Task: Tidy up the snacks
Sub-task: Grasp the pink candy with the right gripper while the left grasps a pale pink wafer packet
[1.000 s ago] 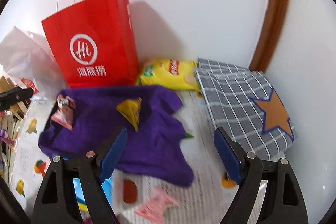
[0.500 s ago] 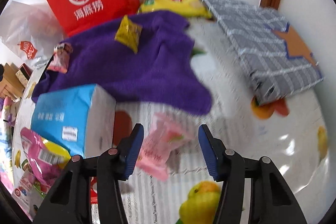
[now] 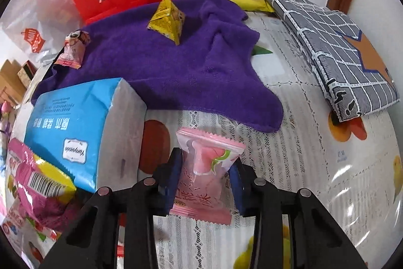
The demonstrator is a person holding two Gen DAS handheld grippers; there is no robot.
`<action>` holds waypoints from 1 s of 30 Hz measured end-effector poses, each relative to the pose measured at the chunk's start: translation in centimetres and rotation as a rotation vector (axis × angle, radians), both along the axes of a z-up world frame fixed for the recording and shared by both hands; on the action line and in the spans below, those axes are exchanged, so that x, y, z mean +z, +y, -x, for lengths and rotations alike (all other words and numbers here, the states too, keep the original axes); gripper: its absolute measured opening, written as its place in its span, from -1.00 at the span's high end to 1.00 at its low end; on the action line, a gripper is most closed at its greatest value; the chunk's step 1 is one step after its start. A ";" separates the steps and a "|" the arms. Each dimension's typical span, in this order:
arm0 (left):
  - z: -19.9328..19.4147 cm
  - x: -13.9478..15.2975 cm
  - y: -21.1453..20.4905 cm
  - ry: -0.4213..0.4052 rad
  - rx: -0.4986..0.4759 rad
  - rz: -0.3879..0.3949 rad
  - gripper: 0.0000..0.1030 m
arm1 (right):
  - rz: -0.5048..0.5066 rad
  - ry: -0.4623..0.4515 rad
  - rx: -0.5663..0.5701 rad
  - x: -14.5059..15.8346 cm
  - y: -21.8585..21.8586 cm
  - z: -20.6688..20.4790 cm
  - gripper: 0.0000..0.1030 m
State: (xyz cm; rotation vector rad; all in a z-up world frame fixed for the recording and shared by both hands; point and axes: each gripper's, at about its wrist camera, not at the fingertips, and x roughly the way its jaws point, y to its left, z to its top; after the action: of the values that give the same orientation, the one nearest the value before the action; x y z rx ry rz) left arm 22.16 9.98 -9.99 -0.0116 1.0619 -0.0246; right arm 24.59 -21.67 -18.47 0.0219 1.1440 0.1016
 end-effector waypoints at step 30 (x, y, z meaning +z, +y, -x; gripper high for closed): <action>-1.4 -6.3 -2.9 0.048 -0.194 0.050 0.27 | -0.021 -0.057 -0.011 3.4 -1.1 1.7 0.41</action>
State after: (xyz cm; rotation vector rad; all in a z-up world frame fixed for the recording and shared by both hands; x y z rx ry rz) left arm 23.56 7.08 -16.29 0.0461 1.1075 -0.2275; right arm 22.89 -22.81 -15.04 0.0439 1.0856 0.1043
